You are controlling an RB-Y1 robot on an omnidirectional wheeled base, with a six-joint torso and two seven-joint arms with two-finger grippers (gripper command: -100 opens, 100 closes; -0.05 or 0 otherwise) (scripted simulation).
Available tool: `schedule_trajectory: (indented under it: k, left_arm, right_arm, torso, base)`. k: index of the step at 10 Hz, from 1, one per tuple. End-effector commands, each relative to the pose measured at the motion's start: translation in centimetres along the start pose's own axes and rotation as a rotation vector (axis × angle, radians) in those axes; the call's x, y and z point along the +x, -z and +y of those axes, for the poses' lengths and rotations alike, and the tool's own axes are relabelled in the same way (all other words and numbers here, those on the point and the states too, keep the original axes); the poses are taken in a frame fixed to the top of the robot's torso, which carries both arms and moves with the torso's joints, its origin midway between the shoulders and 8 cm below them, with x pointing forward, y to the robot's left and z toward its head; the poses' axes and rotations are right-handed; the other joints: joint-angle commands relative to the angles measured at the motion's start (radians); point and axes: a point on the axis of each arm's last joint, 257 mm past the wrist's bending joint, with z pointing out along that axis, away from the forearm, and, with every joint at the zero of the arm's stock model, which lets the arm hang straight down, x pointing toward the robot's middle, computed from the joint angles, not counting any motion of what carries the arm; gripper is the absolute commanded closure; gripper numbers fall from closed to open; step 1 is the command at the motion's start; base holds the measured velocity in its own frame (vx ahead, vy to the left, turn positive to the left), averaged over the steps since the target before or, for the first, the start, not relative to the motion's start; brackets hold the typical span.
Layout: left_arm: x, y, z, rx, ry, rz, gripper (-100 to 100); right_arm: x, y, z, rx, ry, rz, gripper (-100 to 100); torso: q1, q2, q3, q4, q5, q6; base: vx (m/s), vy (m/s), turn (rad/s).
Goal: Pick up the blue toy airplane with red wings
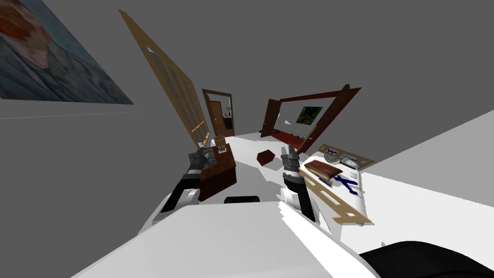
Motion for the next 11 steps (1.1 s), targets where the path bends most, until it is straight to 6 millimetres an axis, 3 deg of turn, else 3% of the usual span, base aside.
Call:
schedule_trajectory:
  k: [1, 3, 4, 5, 7, 8, 9, 10, 11]
  left_arm:
    - [-0.1, -0.3, 1.5, -0.036, 0.01, 0.002, -100]
    - [-0.7, 0.4, 5.9, -0.145, 0.038, 0.006, -100]
    - [-0.7, 0.4, 6.1, -0.148, 0.038, 0.006, -100]
    - [-1.1, 1.0, 8.6, -0.209, 0.052, 0.006, -100]
    - [-1.6, 1.8, 11.1, -0.275, 0.066, 0.004, -100]
    - [-2.1, 2.7, 13.7, -0.342, 0.079, 0.001, -100]
    - [-2.1, 2.7, 13.7, -0.343, 0.079, 0.001, -100]
    - [-2.6, 3.7, 16.0, -0.406, 0.093, -0.002, -100]
    - [-2.7, 3.9, 16.4, -0.414, 0.092, -0.004, -100]
  right_arm:
    - [0.0, 0.0, 0.0, 0.0, 0.0, 0.0, 0]
    - [0.0, 0.0, 0.0, 0.0, 0.0, 0.0, 0]
    - [0.0, 0.0, 0.0, 0.0, 0.0, 0.0, 0]
    - [0.0, 0.0, 0.0, 0.0, 0.0, 0.0, 0]
    - [0.0, 0.0, 0.0, 0.0, 0.0, 0.0, 0]
    - [0.0, 0.0, 0.0, 0.0, 0.0, 0.0, 0]
    - [0.0, 0.0, 0.0, 0.0, 0.0, 0.0, 0]
    - [0.0, 0.0, 0.0, 0.0, 0.0, 0.0, 0]
    - [0.0, 0.0, 0.0, 0.0, 0.0, 0.0, 0]
  torso:
    - [0.0, 0.0, 0.0, 0.0, 0.0, 0.0]
    - [0.003, 0.0, 0.0, 0.0, 0.001, 0.0]
    - [0.002, -0.002, -0.001, 0.0, 0.0, 0.0]
    - [0.002, -0.001, -0.001, 0.0, 0.0, 0.0]
    - [0.003, -0.002, -0.001, 0.0, 0.0, 0.0]
    - [0.003, -0.002, -0.001, 0.0, 0.0, 0.0]
    - [0.002, -0.002, -0.001, 0.0, 0.0, 0.0]
    - [0.003, -0.002, -0.001, 0.0, 0.0, 0.0]
    - [0.003, -0.003, -0.001, -0.001, 0.001, 0.0]
  base:
    - [0.031, -0.082, 0.011]
    - [0.067, -0.075, 0.0]
    - [0.069, -0.078, 0.01]
    - [0.06, -0.063, 0.009]
    - [0.084, -0.081, 0.01]
    - [0.084, -0.09, 0.006]
    - [0.085, -0.067, 0.014]
    - [0.094, -0.065, 0.006]
    - [0.077, -0.048, 0.011]
